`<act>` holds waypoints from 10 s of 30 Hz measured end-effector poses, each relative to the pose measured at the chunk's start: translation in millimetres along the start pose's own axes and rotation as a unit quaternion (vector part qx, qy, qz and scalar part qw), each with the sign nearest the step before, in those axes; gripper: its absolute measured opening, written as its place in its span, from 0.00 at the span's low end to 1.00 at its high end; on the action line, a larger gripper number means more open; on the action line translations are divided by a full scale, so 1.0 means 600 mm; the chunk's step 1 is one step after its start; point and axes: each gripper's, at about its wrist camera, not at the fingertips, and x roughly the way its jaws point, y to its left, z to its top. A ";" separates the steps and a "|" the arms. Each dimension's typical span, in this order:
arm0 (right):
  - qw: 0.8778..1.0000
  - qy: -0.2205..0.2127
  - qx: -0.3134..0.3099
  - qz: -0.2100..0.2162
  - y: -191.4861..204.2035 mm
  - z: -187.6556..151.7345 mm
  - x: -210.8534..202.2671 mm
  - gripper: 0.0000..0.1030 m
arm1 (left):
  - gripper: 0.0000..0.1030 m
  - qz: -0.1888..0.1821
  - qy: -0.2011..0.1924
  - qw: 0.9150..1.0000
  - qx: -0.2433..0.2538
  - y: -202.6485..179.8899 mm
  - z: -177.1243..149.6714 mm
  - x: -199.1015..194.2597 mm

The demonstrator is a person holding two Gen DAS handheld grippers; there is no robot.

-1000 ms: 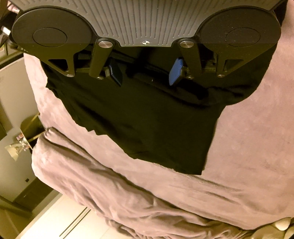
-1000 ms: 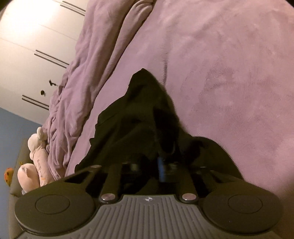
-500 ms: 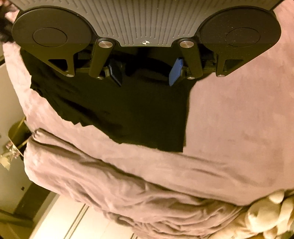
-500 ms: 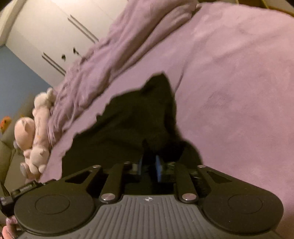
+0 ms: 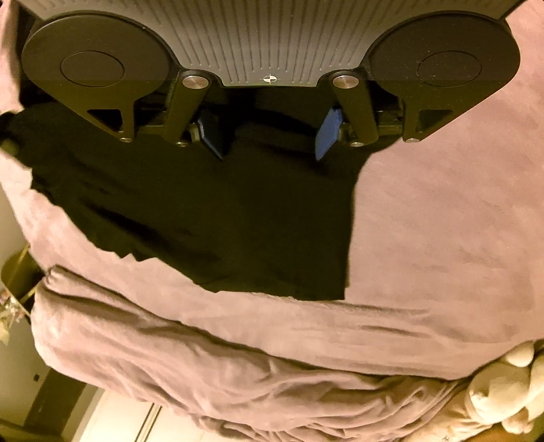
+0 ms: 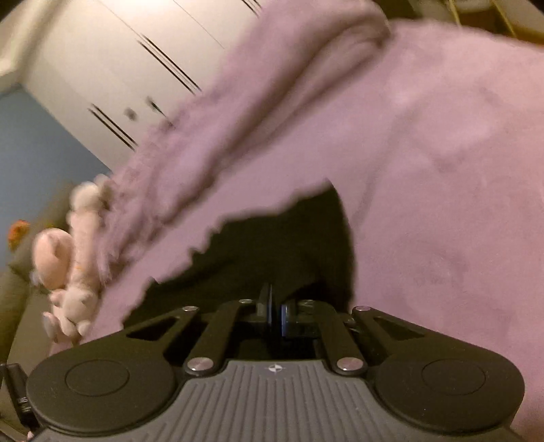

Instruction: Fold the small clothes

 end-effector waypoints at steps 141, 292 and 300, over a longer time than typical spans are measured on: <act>0.956 0.038 -0.284 -0.059 0.006 -0.047 -0.051 0.46 | 0.21 -0.169 -0.016 0.985 -0.030 0.199 -0.030 -0.023; 0.955 0.028 -0.285 -0.080 0.237 -0.217 0.004 0.18 | 0.21 -0.165 0.047 0.939 -0.299 0.230 -0.020 -0.007; 0.947 0.031 -0.310 -0.073 0.271 -0.237 0.066 0.18 | 0.25 -0.171 0.034 0.939 -0.296 0.229 -0.020 -0.005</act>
